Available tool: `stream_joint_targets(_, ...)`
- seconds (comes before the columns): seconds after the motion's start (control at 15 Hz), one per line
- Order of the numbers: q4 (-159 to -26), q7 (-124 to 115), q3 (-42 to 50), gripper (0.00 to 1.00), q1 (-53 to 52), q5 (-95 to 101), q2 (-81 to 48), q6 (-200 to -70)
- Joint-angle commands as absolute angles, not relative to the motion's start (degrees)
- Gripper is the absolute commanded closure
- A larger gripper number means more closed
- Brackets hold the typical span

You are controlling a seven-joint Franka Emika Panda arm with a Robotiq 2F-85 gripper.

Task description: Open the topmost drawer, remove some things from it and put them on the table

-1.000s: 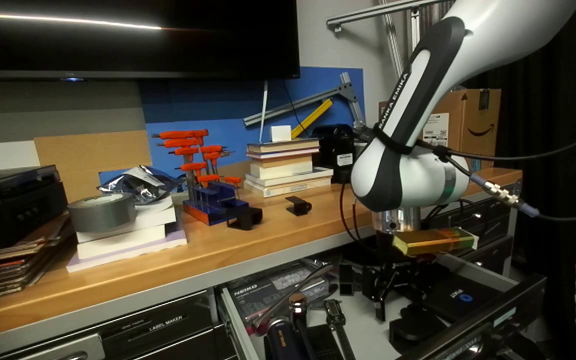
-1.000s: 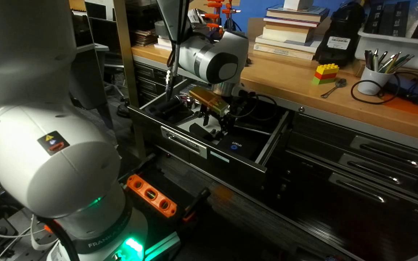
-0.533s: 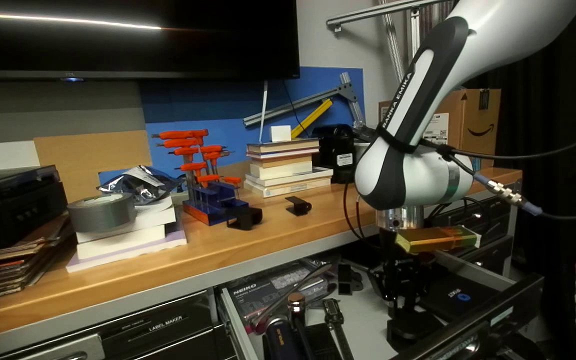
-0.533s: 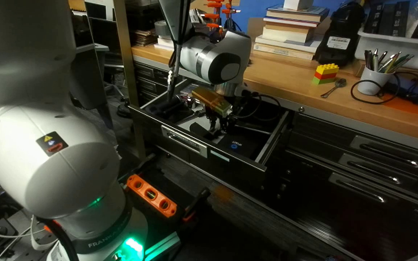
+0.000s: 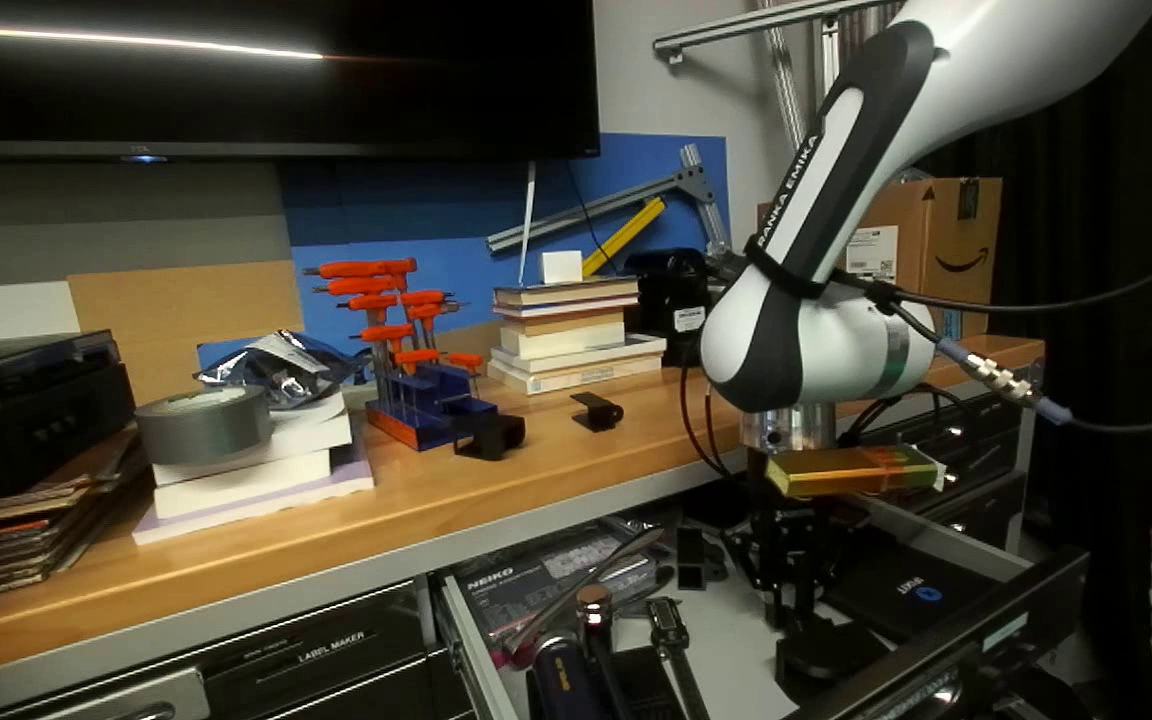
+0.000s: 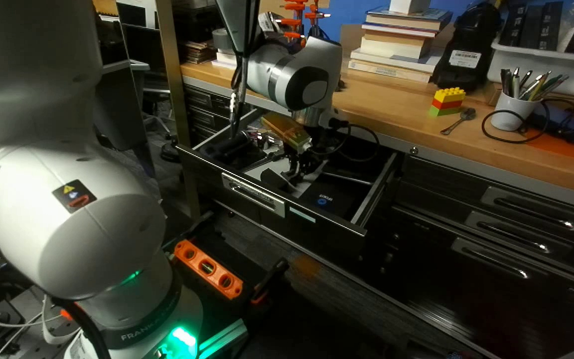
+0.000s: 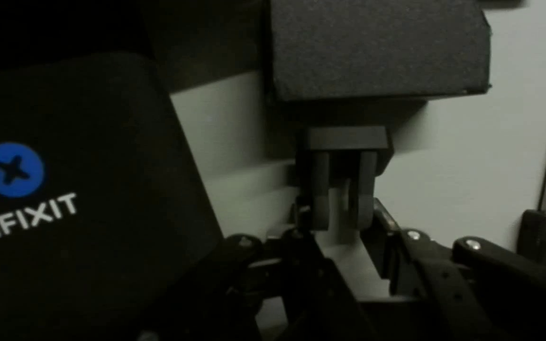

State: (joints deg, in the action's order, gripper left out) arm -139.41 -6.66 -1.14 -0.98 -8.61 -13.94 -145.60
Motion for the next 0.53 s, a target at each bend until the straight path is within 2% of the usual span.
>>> stream_joint_targets(0.0,-136.6,-14.7,-0.3,0.89,-3.4,-5.6,-10.9,-141.6)
stream_joint_targets(0.47,-126.4,-24.6,-0.5,0.89,-4.4,-1.3,-8.3,-129.8)
